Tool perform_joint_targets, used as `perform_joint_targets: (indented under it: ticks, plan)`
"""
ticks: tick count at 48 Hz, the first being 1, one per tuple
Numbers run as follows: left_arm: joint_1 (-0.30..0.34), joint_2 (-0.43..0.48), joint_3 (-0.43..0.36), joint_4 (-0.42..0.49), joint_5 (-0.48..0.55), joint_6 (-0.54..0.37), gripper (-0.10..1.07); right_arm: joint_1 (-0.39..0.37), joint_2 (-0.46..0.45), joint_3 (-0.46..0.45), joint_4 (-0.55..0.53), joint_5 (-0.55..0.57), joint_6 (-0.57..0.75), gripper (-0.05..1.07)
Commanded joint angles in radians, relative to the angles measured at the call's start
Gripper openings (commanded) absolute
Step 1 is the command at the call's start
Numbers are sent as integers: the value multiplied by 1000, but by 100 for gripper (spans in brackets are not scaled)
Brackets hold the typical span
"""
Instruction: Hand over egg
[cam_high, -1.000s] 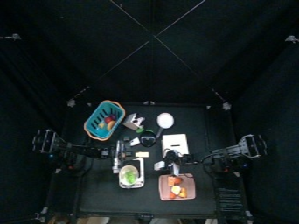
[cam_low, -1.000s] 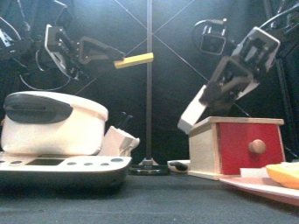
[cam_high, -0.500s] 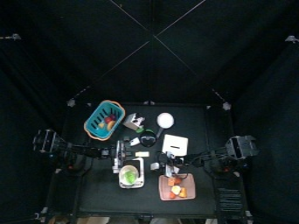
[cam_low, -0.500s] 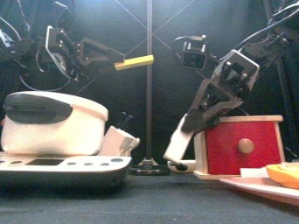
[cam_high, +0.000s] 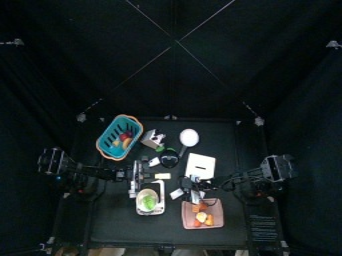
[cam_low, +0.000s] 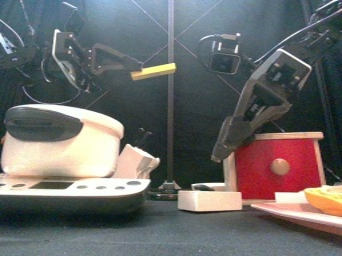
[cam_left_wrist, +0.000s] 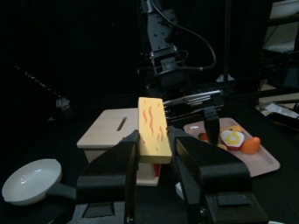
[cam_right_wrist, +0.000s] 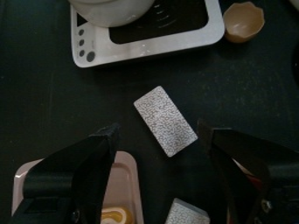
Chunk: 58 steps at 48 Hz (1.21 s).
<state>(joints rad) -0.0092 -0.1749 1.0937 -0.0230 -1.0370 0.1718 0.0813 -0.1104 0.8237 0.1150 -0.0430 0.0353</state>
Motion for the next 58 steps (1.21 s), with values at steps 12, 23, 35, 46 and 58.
perform_joint_targets:
  ticks: [12, 23, 35, 46, 58]
  plan:
    - [-8, -5, -26, 0, -6, 2, 59, -71, -169, -25, -41, -57, 0, 100]
    - [-14, 6, -40, 6, -6, 2, 59, -135, -222, -25, -14, -135, 3, 100]
    - [-12, 43, -75, 11, -5, 6, 59, -138, -219, -51, 172, -141, 9, 100]
    - [-6, 49, -84, 9, -5, 26, 59, -133, -238, -35, 229, -138, 8, 100]
    - [-6, 51, -84, 8, -5, 48, 59, -129, -249, -40, 250, -138, 12, 100]
